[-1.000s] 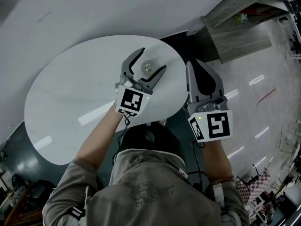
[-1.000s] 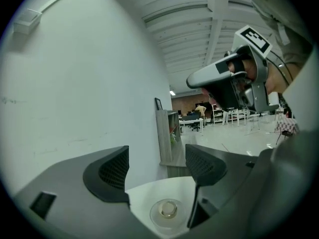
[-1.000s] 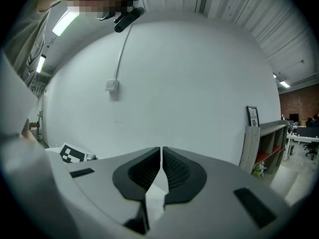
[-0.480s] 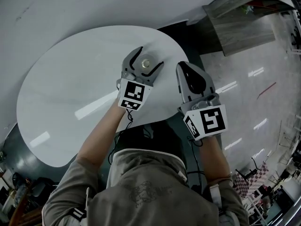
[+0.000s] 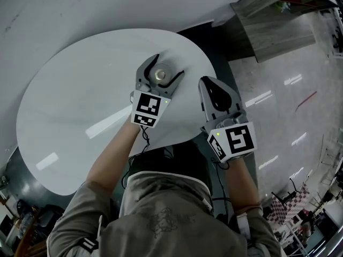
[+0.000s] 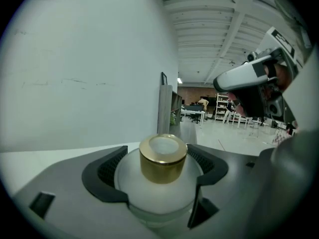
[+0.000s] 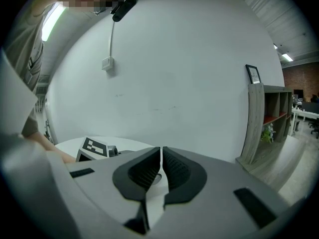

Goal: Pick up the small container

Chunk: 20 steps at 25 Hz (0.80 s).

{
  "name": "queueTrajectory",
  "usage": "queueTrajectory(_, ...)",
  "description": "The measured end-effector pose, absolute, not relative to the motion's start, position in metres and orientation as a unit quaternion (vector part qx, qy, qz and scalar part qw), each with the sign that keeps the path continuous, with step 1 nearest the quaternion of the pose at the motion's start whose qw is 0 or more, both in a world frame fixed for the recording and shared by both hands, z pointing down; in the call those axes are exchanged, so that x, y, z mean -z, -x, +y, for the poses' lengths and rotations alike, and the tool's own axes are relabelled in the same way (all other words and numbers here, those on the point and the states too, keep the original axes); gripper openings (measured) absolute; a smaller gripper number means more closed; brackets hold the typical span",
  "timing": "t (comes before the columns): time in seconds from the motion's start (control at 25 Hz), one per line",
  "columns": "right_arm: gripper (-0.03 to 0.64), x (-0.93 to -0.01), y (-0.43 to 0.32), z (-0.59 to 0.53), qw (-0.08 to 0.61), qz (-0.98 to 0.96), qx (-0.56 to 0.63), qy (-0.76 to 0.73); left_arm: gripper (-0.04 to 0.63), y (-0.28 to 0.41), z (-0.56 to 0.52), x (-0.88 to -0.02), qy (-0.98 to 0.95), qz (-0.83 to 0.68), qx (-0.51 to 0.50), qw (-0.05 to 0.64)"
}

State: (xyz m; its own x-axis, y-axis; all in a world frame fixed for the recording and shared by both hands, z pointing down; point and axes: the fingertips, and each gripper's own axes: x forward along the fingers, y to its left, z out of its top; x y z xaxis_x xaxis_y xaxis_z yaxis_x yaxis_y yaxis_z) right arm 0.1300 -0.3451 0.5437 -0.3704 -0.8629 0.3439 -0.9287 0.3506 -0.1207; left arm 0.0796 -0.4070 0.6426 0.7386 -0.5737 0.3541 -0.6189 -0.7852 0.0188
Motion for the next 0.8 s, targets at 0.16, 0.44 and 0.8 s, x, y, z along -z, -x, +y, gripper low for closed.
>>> queueTrajectory(0.16,0.034,-0.552,-0.134,-0.341,0.108,-0.813,-0.152,-0.551,0.345,-0.079,-0.407,-0.651,-0.926,-0.323,-0.182,0.070)
queueTrajectory(0.44,0.034,-0.557,-0.135,-0.330,0.107,-0.813,-0.161,-0.550,0.344,-0.076,-0.404,-0.653,-0.921,-0.324,-0.210,0.059)
queueTrajectory(0.8,0.034,-0.558,-0.142,-0.327,0.112,-0.812,-0.155,-0.551,0.344,-0.074,-0.399,-0.656,-0.921,-0.307,-0.228,0.069)
